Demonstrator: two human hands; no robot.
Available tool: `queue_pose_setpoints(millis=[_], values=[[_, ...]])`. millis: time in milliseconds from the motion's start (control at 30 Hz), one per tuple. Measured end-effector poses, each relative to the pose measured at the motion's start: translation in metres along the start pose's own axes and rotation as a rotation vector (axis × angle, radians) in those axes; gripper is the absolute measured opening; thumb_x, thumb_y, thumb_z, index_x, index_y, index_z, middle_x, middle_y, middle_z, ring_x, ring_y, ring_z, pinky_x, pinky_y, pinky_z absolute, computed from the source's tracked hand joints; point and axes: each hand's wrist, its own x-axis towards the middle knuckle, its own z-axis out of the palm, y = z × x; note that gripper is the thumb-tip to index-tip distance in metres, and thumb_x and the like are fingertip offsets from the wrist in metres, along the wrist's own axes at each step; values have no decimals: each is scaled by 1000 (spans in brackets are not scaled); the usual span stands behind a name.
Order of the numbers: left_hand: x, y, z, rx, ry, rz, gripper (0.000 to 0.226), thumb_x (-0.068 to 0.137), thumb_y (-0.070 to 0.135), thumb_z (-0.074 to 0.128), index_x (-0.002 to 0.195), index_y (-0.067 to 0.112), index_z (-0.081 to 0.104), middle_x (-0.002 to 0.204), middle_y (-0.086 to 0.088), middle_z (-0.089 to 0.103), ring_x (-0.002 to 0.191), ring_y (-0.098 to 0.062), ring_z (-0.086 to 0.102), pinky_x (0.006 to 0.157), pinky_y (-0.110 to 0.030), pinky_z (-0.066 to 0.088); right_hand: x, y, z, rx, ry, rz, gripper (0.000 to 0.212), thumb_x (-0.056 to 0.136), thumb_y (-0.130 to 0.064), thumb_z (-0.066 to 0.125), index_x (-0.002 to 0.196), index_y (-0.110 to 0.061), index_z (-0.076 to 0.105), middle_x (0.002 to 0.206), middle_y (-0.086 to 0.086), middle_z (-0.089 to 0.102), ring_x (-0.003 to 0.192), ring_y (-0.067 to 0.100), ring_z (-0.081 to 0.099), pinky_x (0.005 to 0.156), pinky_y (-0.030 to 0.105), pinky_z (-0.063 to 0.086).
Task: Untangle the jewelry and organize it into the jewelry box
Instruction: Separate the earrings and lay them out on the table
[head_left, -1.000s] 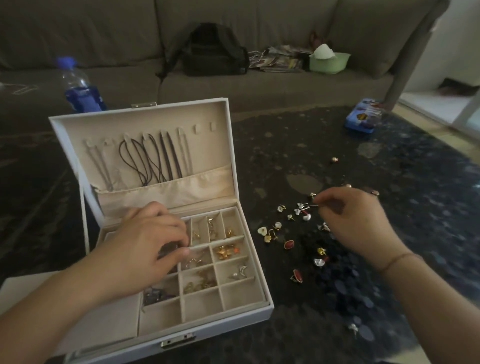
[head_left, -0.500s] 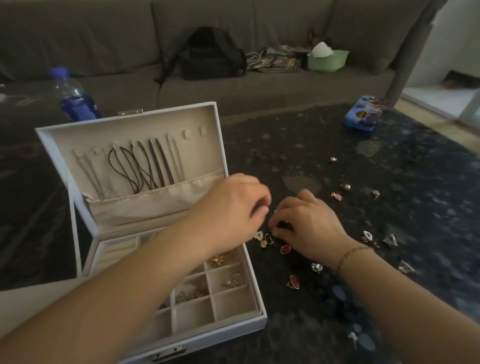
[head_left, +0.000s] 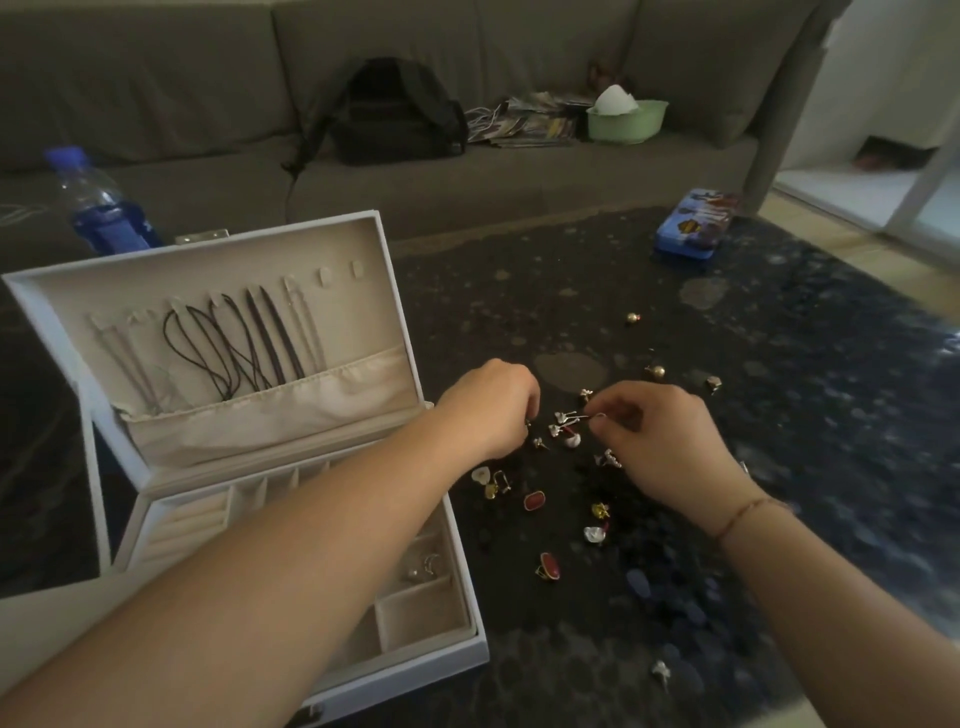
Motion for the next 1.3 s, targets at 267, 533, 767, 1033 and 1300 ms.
queue_pose_setpoints(millis=[267,533,767,1033,1300], values=[[-2,-8,-4,-163,24,-20,26,88,5,67,89,31,60,93,7,60,91,-13,63,79,-26,53,-4,-3,-6,502,-56,263,11,94,-10,61,90,-18,68,78,3,72,64,9,66,51,15,46],[-43,-17,-47,-974,-104,5,20,87,-5,68,105,2,66,86,-10,73,77,-16,72,65,-22,57,-19,-35,10,1366,-402,685,35,102,-25,48,109,7,61,106,26,70,93,36,72,77,40,61],[-70,-36,-60,-796,-129,100,21,91,-7,63,105,7,67,90,-8,74,79,-15,72,69,-24,57,-33,-62,9,1593,-612,667,71,101,-52,33,125,12,54,117,31,65,108,42,66,92,49,51],[-102,-51,-70,-488,-16,206,22,91,4,67,104,22,71,96,7,74,89,-5,71,85,-34,60,-46,-89,18,1543,-645,699,66,100,-50,37,122,9,59,117,28,66,108,39,66,93,47,51],[-136,-101,-66,-396,182,76,20,92,13,68,102,29,71,95,16,70,91,4,65,88,-25,55,-53,-115,30,1481,-702,692,58,99,-42,43,121,10,59,115,30,66,106,40,67,89,48,52]])
